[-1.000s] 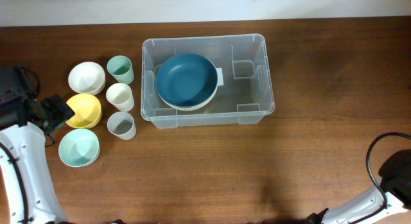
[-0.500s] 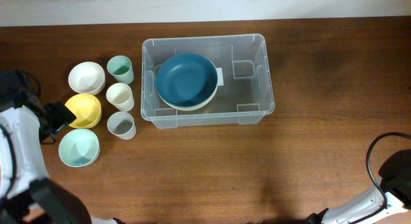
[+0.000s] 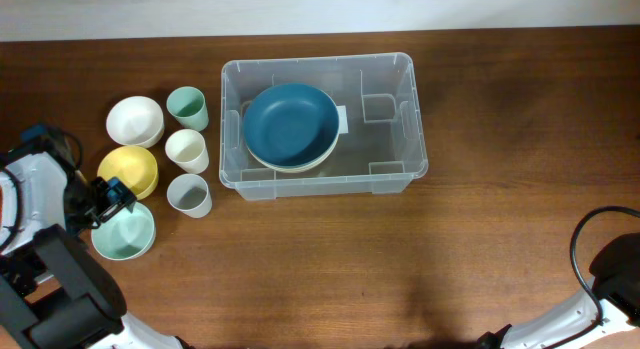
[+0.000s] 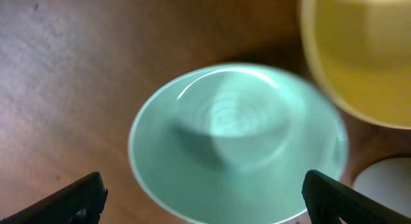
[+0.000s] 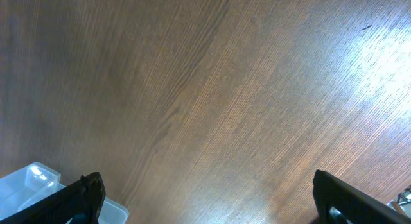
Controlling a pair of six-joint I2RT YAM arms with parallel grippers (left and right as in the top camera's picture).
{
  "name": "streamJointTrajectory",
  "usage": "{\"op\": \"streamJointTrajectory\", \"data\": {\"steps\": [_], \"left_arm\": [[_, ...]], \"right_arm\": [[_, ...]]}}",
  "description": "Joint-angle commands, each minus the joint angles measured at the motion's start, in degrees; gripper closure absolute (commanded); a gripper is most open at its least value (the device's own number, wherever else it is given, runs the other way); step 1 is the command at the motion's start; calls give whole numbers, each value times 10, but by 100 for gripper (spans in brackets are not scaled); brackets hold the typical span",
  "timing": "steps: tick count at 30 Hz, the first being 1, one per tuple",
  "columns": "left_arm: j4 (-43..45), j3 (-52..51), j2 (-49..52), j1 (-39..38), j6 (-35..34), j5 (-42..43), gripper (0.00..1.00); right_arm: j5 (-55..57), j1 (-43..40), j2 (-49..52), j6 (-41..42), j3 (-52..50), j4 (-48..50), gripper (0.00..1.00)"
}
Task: Pack container
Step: 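Close the left gripper on the mint-green bowl's rim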
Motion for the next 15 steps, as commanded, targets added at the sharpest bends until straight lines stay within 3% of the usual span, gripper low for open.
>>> {"op": "streamJointTrajectory", "data": {"steps": [1, 7, 15], "left_arm": [[-10, -5, -2, 24, 9, 3, 0], [-12, -22, -2, 55, 9, 6, 0], [50, -77, -2, 56, 32, 28, 0]], "right_arm": [[5, 1, -5, -6, -2, -1, 1], [5, 1, -5, -6, -2, -1, 1], [5, 1, -5, -6, -2, -1, 1]]}}
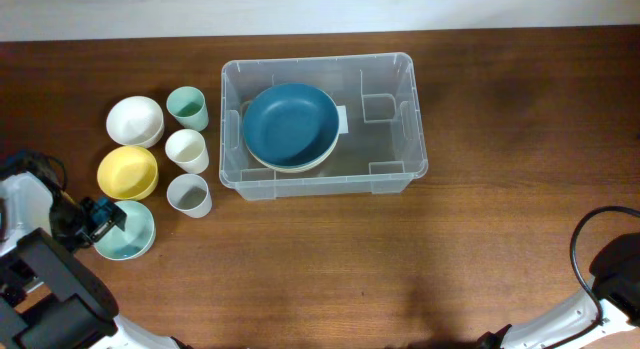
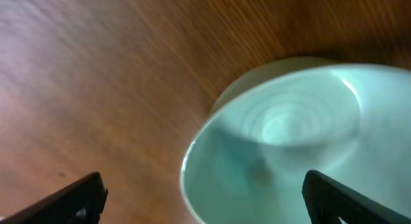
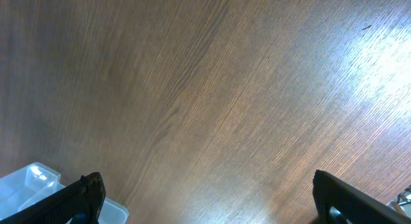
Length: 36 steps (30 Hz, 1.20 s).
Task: Pack container
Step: 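Close the left gripper on the mint-green bowl's rim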
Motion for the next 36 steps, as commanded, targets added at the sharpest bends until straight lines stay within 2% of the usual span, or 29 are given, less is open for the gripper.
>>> {"op": "streamJointTrajectory", "data": {"steps": [1, 10, 11, 13, 17, 22, 25, 27, 28, 32, 34, 36], "left_arm": [[18, -22, -2, 1, 21, 15, 0], [43, -42, -1, 1, 22, 15, 0], [48, -47, -1, 1, 22, 17, 1], [57, -57, -1, 1, 22, 29, 9], [85, -85, -1, 1, 22, 34, 11], [97, -96, -1, 1, 22, 34, 43], [98, -96, -1, 1, 22, 34, 57], [98, -96, -1, 1, 22, 34, 61], [98, -96, -2, 1, 22, 34, 66], [100, -96, -2, 1, 22, 34, 91], [99, -96, -2, 1, 22, 34, 99], [97, -96, -2, 1, 22, 33, 99]], "right_arm": [[5, 1, -6, -5, -2, -2, 1], [5, 1, -6, -5, -2, -2, 1], [5, 1, -6, -5, -2, -2, 1], [5, 1, -6, -5, -2, -2, 1], [5, 1, -6, -5, -2, -2, 1], [5, 1, -6, -5, -2, -2, 1], [5, 1, -6, -6, -2, -2, 1], [5, 1, -6, -5, -2, -2, 1], [5, 1, -6, -6, -2, -2, 1], [5, 1, -6, -5, -2, -2, 1], [5, 1, -6, -5, -2, -2, 1], [5, 1, -6, -5, -2, -2, 1]]}}
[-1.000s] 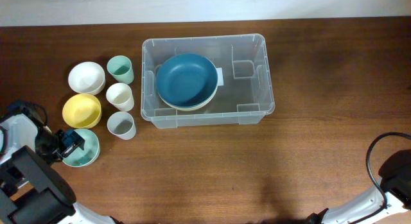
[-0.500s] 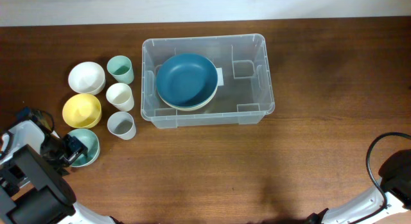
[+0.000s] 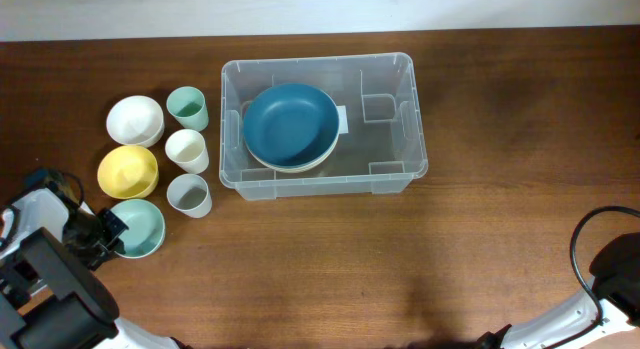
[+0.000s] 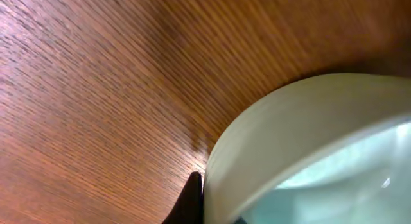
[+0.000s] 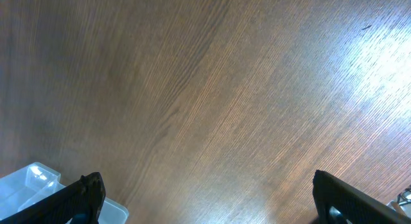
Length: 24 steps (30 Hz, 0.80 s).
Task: Pack container
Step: 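Close the left gripper on the mint-green bowl's rim, then lift the mint-green bowl and carry it over the container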
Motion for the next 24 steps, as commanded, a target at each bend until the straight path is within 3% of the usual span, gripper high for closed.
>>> {"op": "streamJointTrajectory", "data": {"steps": [1, 14, 24], "left_arm": [[-2, -6, 5, 1, 3, -12, 99], [-53, -1, -12, 82, -3, -53, 99], [-57, 7, -130, 181, -46, -48, 99]], "right_arm": [[5, 1, -5, -5, -2, -1, 1], [5, 1, -5, -5, -2, -1, 1], [5, 1, -5, -5, -2, -1, 1]]}}
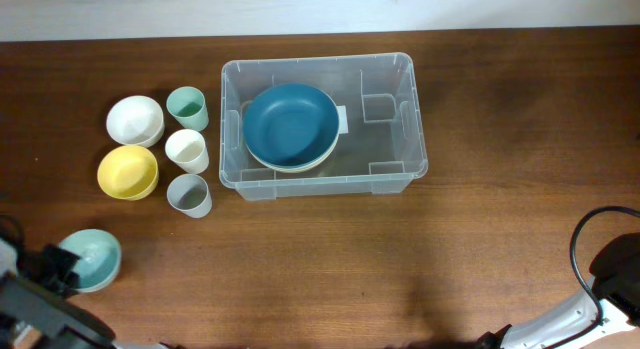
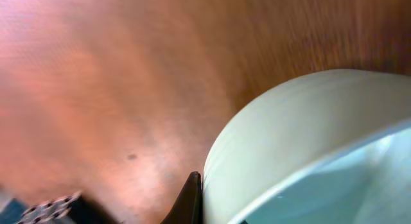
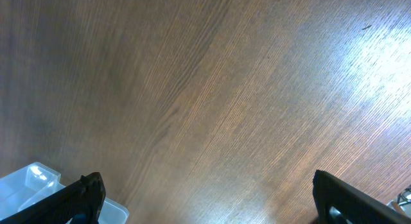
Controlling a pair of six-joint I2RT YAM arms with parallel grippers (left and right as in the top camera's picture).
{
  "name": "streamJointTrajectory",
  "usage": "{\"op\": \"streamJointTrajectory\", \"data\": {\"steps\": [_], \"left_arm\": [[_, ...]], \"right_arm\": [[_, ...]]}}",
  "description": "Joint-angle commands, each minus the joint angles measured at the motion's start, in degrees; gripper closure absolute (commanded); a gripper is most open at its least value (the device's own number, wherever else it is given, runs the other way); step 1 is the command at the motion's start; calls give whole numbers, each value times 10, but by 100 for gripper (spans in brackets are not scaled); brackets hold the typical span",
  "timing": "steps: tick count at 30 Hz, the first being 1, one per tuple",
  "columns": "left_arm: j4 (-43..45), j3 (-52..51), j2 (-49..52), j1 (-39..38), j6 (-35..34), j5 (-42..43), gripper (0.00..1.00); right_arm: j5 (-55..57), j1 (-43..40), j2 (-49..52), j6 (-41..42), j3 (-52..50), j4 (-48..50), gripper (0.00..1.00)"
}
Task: Pack container
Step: 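Lift the mint-green bowl and carry it over the container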
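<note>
A clear plastic container (image 1: 398, 139) stands at the table's middle back, with a blue bowl (image 1: 291, 124) stacked on a cream bowl inside its left half. My left gripper (image 1: 62, 270) is shut on the rim of a mint-green bowl (image 1: 92, 257) near the front left corner. In the left wrist view the mint-green bowl (image 2: 308, 134) fills the frame, one dark finger (image 2: 191, 201) pressed against its outer wall; the other finger is hidden. My right gripper (image 3: 209, 205) is open over bare wood, holding nothing.
Left of the container are a white bowl (image 1: 135, 120), a yellow bowl (image 1: 128, 172), a mint cup (image 1: 187, 108), a white cup (image 1: 187, 150) and a grey cup (image 1: 189, 195). The right arm's cable and base (image 1: 605, 274) sit at the front right corner.
The mint-green bowl, gripped at its rim, has moved from beside the yellow bowl toward the front left corner, and the table looks farther below it. The right arm has not moved.
My left gripper was open above the mint-green bowl beside the yellow bowl. Then it was lower, at the bowl's left rim. Then it was shut on that rim, and now it holds the bowl nearer the front left corner. The right gripper stayed open and still.
</note>
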Motion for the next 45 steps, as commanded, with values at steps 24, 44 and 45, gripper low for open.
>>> {"op": "streamJointTrajectory", "data": {"steps": [24, 44, 45], "left_arm": [[231, 142, -336, -416, -55, 252, 99], [442, 204, -23, -793, -62, 122, 99], [442, 210, -11, -802, -54, 112, 99]], "right_arm": [[5, 1, -6, -5, -2, -1, 1], [5, 1, -6, -5, -2, -1, 1], [5, 1, -6, -5, -2, -1, 1]]}}
